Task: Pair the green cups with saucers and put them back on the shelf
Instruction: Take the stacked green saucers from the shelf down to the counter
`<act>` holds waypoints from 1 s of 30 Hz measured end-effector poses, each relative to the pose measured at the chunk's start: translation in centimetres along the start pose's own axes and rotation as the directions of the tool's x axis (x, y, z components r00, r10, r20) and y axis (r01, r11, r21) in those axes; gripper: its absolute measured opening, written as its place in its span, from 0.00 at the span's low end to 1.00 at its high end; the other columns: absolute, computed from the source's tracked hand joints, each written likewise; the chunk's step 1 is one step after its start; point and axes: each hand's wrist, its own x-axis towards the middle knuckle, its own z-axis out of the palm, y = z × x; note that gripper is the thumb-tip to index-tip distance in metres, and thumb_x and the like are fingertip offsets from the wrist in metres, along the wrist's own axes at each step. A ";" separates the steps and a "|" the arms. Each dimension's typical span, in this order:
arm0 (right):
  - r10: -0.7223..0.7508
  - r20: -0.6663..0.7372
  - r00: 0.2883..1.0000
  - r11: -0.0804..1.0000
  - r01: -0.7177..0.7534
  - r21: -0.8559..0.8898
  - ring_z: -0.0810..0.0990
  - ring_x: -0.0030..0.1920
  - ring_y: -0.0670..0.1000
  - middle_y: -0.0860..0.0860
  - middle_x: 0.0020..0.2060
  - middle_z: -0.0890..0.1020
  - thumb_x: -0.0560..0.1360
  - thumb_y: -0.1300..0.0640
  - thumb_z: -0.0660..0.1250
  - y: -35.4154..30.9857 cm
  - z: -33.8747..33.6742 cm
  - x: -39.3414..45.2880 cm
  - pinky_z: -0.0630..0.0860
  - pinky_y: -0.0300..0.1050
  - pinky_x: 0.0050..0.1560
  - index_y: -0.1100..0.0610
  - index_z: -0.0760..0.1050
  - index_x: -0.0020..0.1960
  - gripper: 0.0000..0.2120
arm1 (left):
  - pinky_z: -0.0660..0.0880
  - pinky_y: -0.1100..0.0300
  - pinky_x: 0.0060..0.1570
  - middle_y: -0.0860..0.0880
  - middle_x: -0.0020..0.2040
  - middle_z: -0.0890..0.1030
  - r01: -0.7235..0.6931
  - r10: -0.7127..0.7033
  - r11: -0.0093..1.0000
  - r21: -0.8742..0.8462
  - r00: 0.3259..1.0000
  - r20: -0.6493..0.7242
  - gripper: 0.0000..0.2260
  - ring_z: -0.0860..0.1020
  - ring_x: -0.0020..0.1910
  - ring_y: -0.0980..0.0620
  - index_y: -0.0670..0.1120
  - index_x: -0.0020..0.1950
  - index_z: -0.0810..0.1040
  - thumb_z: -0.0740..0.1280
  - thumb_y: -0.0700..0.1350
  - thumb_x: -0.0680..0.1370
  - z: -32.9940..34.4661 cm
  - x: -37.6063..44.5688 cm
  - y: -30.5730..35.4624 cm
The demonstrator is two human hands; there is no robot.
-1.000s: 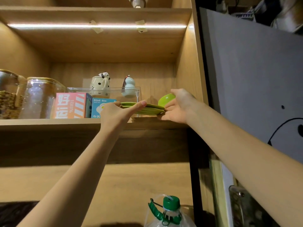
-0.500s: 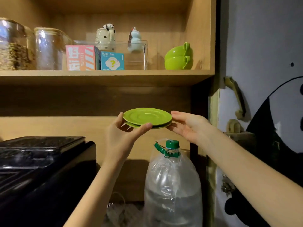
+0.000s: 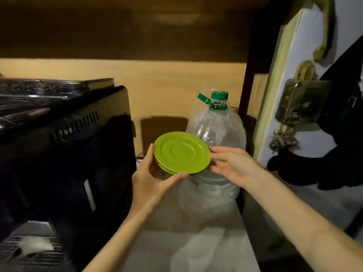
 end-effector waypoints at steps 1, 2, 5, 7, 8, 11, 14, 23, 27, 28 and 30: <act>0.035 0.001 0.999 0.999 -0.035 -0.016 0.77 0.59 0.63 0.67 0.61 0.76 0.73 0.73 0.60 1.3 -0.3 -0.1 0.80 0.52 0.44 0.71 0.67 0.65 0.20 | 0.71 0.51 0.65 0.48 0.65 0.76 0.022 -0.022 1.000 0.004 1.000 0.008 0.51 0.74 0.64 0.55 0.45 0.71 0.65 0.78 0.58 0.52 -0.2 -1.0 -0.9; 0.072 0.004 0.997 0.997 -0.071 -0.034 0.77 0.58 0.63 0.68 0.62 0.75 0.74 0.73 0.60 2.6 -0.5 -0.2 0.81 0.50 0.43 0.71 0.67 0.65 0.20 | 0.71 0.52 0.65 0.48 0.66 0.75 0.045 -0.045 0.999 0.004 0.999 0.019 0.51 0.73 0.64 0.55 0.46 0.71 0.65 0.78 0.58 0.51 -0.4 -2.1 -1.8; 0.179 0.026 0.984 0.981 -0.176 -0.083 0.76 0.60 0.63 0.67 0.62 0.75 0.75 0.74 0.57 6.2 -1.2 -0.6 0.80 0.52 0.47 0.71 0.68 0.65 0.19 | 0.72 0.64 0.62 0.51 0.64 0.75 0.130 -0.131 0.991 0.006 0.991 0.036 0.48 0.74 0.60 0.66 0.50 0.68 0.66 0.80 0.55 0.51 -0.8 -5.4 -4.1; 0.244 0.023 0.970 0.967 -0.241 -0.088 0.79 0.56 0.62 0.66 0.59 0.77 0.75 0.74 0.56 8.6 -1.6 -1.0 0.79 0.50 0.46 0.71 0.68 0.65 0.19 | 0.70 0.74 0.57 0.60 0.59 0.74 0.190 -0.191 0.982 0.023 0.980 0.057 0.48 0.73 0.53 0.76 0.51 0.69 0.63 0.77 0.52 0.50 -1.2 -7.3 -5.2; 0.277 0.014 0.961 0.957 -0.275 -0.090 0.80 0.50 0.59 0.64 0.55 0.78 0.75 0.74 0.56 9.8 -1.8 -1.0 0.80 0.47 0.42 0.70 0.68 0.65 0.19 | 0.69 0.77 0.55 0.63 0.58 0.72 0.214 -0.218 0.975 0.051 0.973 0.071 0.49 0.72 0.52 0.77 0.48 0.70 0.62 0.78 0.50 0.51 -1.4 -8.1 -6.0; 0.353 -0.029 0.935 0.927 -0.354 -0.123 0.78 0.41 0.52 0.58 0.44 0.79 0.75 0.74 0.56 13.3 -2.2 -1.1 0.81 0.42 0.34 0.70 0.67 0.66 0.20 | 0.62 0.85 0.52 0.60 0.60 0.67 0.246 -0.270 0.953 0.179 0.955 0.123 0.52 0.69 0.60 0.65 0.42 0.73 0.57 0.80 0.43 0.55 -1.8 -10.2 -8.2; 0.385 -0.030 0.922 0.912 -0.386 -0.139 0.81 0.34 0.50 0.55 0.31 0.81 0.74 0.75 0.55 16.3 -2.8 -1.1 0.78 0.51 0.50 0.71 0.68 0.65 0.19 | 0.57 0.85 0.53 0.54 0.62 0.69 0.229 -0.286 0.918 0.325 0.948 0.139 0.53 0.66 0.62 0.60 0.41 0.74 0.55 0.80 0.46 0.56 -2.1 -11.9 -9.9; 0.354 -0.196 0.914 0.885 -0.395 -0.246 0.80 0.33 0.49 0.52 0.31 0.82 0.72 0.74 0.58 23.0 -4.4 1.2 0.77 0.36 0.35 0.69 0.77 0.56 0.16 | 0.66 0.69 0.54 0.46 0.62 0.78 0.264 -0.356 0.849 0.457 0.926 0.126 0.49 0.72 0.56 0.57 0.46 0.70 0.64 0.80 0.53 0.52 -1.5 -14.3 -14.2; 0.282 -0.241 0.929 0.832 -0.362 -0.421 0.75 0.39 0.48 0.51 0.37 0.79 0.71 0.71 0.60 24.6 -4.8 2.4 0.68 0.36 0.36 0.62 0.80 0.55 0.16 | 0.66 0.59 0.61 0.45 0.64 0.76 0.308 -0.418 0.799 0.517 0.902 0.109 0.49 0.73 0.63 0.47 0.47 0.71 0.63 0.79 0.57 0.53 -1.2 -14.7 -16.4; 0.270 -0.245 0.931 0.823 -0.355 -0.444 0.74 0.36 0.45 0.49 0.36 0.79 0.71 0.70 0.61 25.0 -4.9 2.6 0.68 0.33 0.34 0.59 0.79 0.56 0.17 | 0.60 0.57 0.66 0.45 0.67 0.74 0.316 -0.445 0.771 0.553 0.889 0.112 0.50 0.70 0.67 0.45 0.46 0.71 0.62 0.78 0.59 0.54 -1.1 -14.8 -16.9; 0.255 -0.267 0.929 0.794 -0.359 -0.491 0.75 0.37 0.46 0.50 0.35 0.79 0.71 0.70 0.61 25.9 -5.2 3.3 0.68 0.33 0.33 0.61 0.80 0.55 0.16 | 0.49 0.57 0.70 0.43 0.71 0.69 0.313 -0.475 0.732 0.606 0.871 0.124 0.53 0.63 0.72 0.46 0.43 0.72 0.62 0.74 0.65 0.53 -1.0 -14.9 -17.6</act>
